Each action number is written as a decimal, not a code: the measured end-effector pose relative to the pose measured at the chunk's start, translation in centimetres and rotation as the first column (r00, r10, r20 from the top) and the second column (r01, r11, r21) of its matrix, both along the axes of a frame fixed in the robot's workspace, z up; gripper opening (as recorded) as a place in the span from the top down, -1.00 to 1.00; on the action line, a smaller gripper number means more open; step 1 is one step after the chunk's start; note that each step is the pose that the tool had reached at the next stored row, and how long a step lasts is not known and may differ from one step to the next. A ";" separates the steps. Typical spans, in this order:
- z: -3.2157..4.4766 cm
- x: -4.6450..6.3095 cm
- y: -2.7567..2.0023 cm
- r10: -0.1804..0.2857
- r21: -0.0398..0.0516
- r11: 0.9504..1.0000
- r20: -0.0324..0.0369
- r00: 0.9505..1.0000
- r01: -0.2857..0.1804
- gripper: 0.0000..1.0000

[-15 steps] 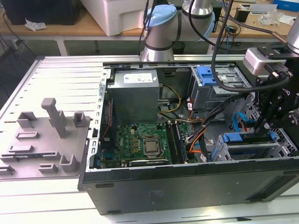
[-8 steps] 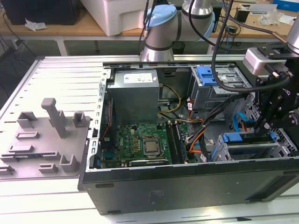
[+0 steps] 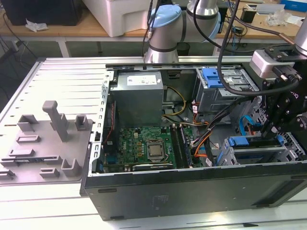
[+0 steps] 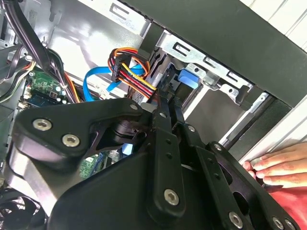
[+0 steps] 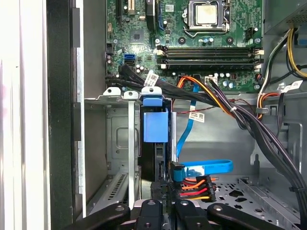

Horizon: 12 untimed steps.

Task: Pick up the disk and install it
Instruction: 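Insert the first disk wire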

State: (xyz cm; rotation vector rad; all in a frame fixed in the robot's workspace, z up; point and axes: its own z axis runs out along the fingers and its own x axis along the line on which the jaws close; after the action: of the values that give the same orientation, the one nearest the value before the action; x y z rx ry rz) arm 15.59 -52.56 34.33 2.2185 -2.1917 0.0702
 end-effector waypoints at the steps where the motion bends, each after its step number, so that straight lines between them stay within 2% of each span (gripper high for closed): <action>1: -0.09 0.0 -0.07 0.000 0.000 1.000 0.000 1.000 0.000 0.66; 12: -0.18 0.0 -0.07 0.000 0.000 1.000 0.000 1.000 0.000 0.66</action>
State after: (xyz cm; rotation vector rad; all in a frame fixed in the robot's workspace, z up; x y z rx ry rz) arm 15.59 -52.62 34.15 2.2188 -2.1920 0.0697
